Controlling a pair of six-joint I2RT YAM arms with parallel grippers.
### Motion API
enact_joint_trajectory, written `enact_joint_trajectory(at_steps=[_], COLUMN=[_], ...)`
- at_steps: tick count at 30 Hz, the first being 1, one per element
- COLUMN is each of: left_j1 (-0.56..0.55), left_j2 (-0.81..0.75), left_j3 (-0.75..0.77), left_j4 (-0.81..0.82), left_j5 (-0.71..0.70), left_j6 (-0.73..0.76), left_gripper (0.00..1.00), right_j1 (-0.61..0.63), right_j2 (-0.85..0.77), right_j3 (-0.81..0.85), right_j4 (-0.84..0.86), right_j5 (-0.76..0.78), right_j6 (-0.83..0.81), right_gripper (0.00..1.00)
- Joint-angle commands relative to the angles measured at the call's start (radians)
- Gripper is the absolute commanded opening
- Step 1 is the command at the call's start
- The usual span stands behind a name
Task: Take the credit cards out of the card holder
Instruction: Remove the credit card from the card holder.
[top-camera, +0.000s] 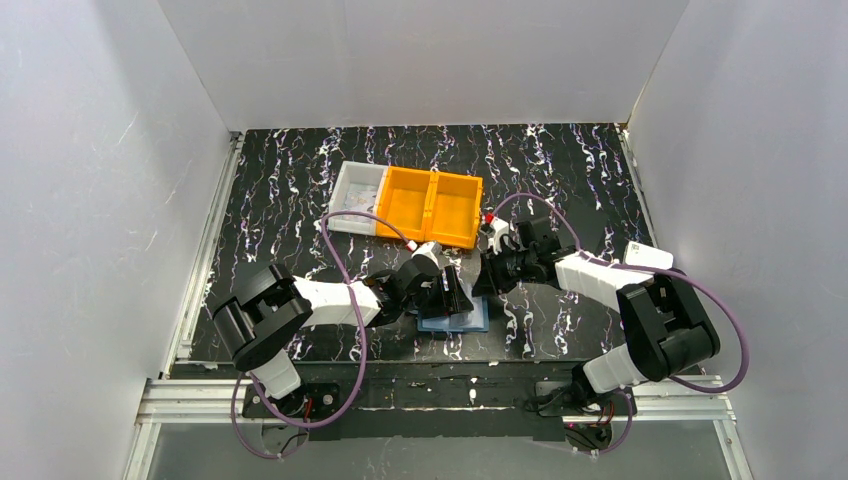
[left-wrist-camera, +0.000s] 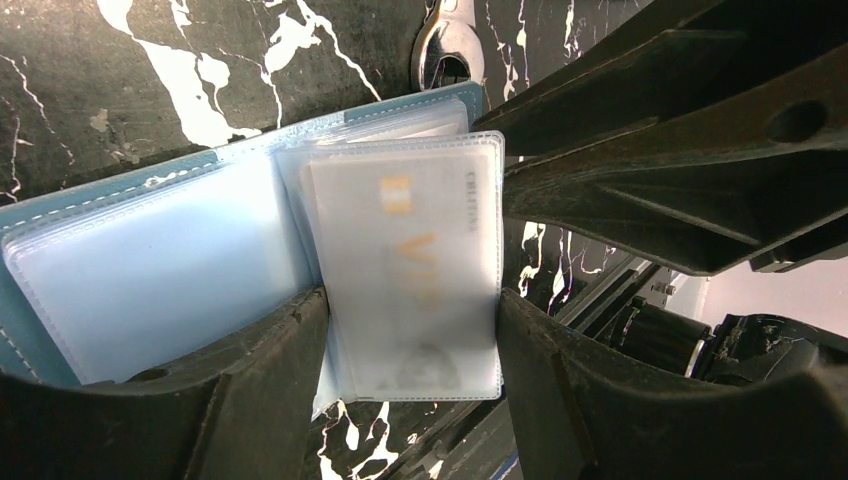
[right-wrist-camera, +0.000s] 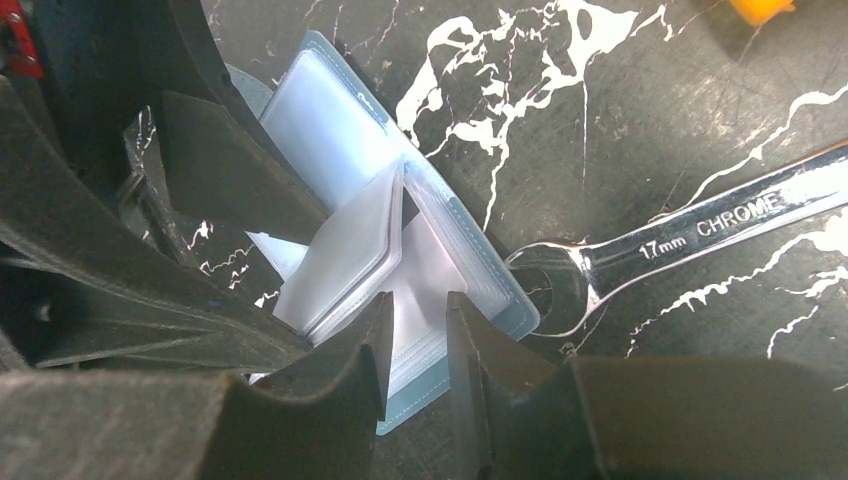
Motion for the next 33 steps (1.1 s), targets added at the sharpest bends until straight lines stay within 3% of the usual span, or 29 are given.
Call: enact_joint_trajectory(at_steps=[1, 8, 14, 23, 33], left_j1=[-0.006, 0.001, 0.008, 0.012, 0.011], left_j2=[0.011, 0.01, 0.009, 0.011, 0.025], left_j3=[-0.024, -0.038, -0.052, -0.053, -0.049], left_j4=[-0.005, 0.007, 0.011, 0.021, 0.039], left_j5=[0.055, 0.06, 0.059, 0.067, 0.09], left_j6=[-0.005, -0.01, -0.014, -0.014, -0.013], left_gripper=[0.6, 0.6, 0.59, 0.59, 0.58], right_j1=[0.011, 0.014, -0.017, -0.031, -0.022], right_j2=[0.014, 0.004, -0.038, -0.053, -0.013], right_j3=[0.018, 0.023, 0.023, 0.012, 0.004], right_j4=[-0.013, -0.018, -0.005, 0.014, 0.041], right_j5=[0.02, 0.019, -0.039, -0.114, -0.087], right_j6=[-0.018, -0.019, -0.019, -0.015, 0.035], right_gripper=[0.34, 0.34, 0.45, 0.52, 0.52])
